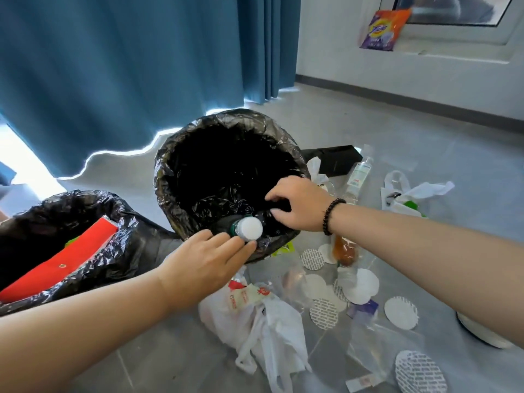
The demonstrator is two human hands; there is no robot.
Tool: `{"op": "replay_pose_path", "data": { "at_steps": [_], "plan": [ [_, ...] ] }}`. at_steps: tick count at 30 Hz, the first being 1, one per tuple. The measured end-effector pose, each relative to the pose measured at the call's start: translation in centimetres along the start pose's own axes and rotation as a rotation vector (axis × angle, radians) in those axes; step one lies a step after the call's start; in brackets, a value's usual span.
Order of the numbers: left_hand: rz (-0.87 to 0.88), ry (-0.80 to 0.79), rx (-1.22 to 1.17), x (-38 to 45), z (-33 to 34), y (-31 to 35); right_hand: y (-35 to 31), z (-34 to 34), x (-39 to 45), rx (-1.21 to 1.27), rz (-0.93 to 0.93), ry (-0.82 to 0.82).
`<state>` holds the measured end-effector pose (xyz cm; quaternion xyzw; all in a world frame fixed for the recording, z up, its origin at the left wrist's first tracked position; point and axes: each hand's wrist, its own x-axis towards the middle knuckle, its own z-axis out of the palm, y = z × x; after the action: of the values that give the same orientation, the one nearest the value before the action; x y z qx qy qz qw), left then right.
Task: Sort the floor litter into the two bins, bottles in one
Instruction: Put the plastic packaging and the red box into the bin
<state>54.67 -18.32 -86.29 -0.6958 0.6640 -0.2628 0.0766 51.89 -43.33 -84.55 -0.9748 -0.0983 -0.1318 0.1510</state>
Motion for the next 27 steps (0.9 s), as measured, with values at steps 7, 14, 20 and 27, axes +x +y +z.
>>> {"op": "replay_pose_path", "data": {
  "at_steps": [7,14,20,27],
  "plan": [
    [-0.176,-0.018,-0.039,0.6,0.0,0.1,5.4,-1.7,-3.8,0.214,0.576,0.428],
    [-0.306,-0.056,-0.085,0.4,0.5,1.8,8.1,6.3,-10.5,0.407,1.376,0.093],
    [-0.258,-0.093,-0.062,1.0,-0.1,2.1,5.7,11.1,-13.4,0.286,1.52,0.11],
    [-0.216,-0.089,-0.036,2.6,0.0,1.5,5.7,5.2,-11.2,0.635,1.399,0.285]
  ]
}}
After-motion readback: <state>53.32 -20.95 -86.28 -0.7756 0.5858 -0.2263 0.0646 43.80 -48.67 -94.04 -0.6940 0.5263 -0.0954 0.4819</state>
